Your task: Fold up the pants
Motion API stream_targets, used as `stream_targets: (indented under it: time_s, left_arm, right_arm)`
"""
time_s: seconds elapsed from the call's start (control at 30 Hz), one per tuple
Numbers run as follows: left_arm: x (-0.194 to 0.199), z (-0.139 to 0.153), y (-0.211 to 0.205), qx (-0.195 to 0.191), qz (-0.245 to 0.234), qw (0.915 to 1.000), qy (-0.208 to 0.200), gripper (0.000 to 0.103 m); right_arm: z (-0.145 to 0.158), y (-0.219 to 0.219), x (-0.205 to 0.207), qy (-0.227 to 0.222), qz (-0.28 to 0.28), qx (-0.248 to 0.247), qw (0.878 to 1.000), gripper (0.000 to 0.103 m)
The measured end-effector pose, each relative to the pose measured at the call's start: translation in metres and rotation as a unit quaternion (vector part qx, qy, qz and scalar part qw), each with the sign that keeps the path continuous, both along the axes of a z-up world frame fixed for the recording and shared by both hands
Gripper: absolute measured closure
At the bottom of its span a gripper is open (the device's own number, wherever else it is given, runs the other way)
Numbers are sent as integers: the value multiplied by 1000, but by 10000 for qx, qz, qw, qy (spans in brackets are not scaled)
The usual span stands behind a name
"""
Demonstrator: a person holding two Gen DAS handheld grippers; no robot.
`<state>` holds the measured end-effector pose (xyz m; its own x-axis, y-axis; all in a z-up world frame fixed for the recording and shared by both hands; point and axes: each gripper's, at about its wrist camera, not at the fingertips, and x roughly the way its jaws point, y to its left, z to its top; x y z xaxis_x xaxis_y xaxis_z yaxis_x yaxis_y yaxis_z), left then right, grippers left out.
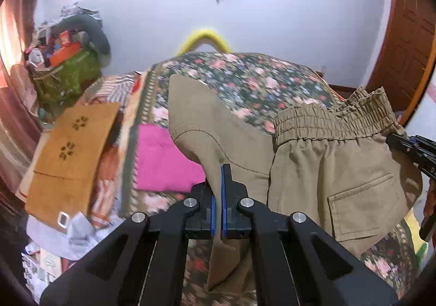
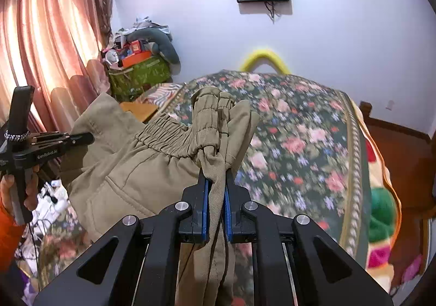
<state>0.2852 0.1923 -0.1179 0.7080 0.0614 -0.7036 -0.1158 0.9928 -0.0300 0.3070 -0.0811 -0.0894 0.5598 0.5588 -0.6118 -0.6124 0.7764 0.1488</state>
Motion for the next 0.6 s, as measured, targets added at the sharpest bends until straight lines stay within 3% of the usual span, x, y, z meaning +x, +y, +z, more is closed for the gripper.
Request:
stream_targets:
  time_s: [0.2, 0.6]
  left_arm:
    - [20, -10, 41, -153, 311, 9994, 63, 100]
    - [76, -66, 117, -108, 940, 9948, 382, 100]
  right_arm:
    - [-3, 39, 21, -46, 131, -16, 9999, 95]
    - [-44, 133, 66, 32, 441, -528, 9976, 95]
